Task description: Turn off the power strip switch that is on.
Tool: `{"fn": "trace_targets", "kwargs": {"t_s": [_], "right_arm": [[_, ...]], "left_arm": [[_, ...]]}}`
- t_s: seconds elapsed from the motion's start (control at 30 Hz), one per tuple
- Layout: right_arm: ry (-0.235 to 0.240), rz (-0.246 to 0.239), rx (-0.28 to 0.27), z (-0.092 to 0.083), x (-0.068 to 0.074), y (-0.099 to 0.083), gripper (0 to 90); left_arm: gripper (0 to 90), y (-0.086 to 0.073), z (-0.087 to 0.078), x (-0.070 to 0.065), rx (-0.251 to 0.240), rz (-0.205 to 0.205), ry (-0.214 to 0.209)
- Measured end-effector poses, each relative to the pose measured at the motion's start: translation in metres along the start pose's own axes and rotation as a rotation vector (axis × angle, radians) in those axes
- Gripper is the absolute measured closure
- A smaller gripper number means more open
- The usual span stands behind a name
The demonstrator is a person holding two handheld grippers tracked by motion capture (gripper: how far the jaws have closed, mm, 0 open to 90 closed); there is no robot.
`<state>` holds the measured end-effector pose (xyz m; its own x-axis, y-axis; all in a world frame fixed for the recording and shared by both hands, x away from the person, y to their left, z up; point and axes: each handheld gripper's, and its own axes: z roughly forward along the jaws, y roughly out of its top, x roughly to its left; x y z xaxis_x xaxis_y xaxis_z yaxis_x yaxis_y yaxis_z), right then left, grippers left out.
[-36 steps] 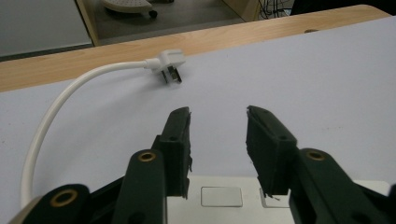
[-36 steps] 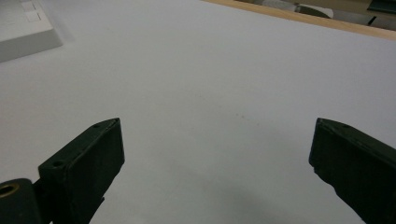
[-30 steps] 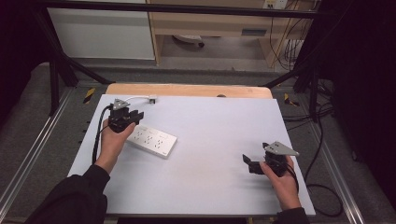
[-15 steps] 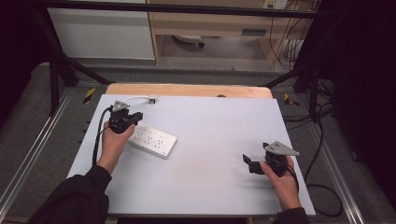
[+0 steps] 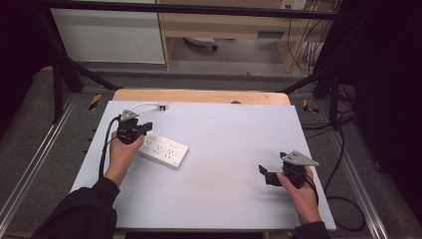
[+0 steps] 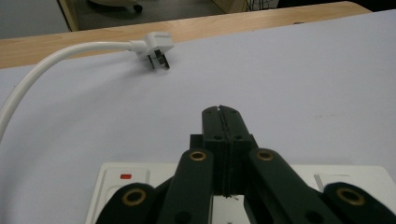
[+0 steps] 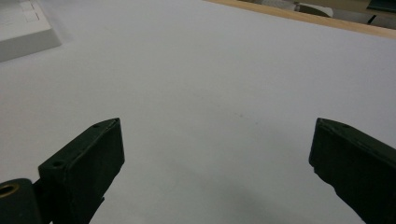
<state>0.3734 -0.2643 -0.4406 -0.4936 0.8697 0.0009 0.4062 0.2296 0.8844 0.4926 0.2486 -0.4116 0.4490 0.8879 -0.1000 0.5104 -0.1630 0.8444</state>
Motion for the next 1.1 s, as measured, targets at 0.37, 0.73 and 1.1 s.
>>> {"fn": "trace_targets", "kwargs": {"t_s": [0.37,0.73,1.1], "right_arm": [[0.0,-0.001,0.002,0.0,0.0,0.0,3.7],[0.0,-0.001,0.002,0.0,0.0,0.0,3.7],[-0.001,-0.002,0.002,0.0,0.0,0.0,3.7]], "left_arm": [[90.0,-0.004,0.004,-0.001,0.03,0.001,-0.008],[90.0,-0.013,0.008,-0.001,0.065,-0.002,-0.016],[90.0,-0.017,0.01,-0.006,0.077,0.017,-0.018]]}}
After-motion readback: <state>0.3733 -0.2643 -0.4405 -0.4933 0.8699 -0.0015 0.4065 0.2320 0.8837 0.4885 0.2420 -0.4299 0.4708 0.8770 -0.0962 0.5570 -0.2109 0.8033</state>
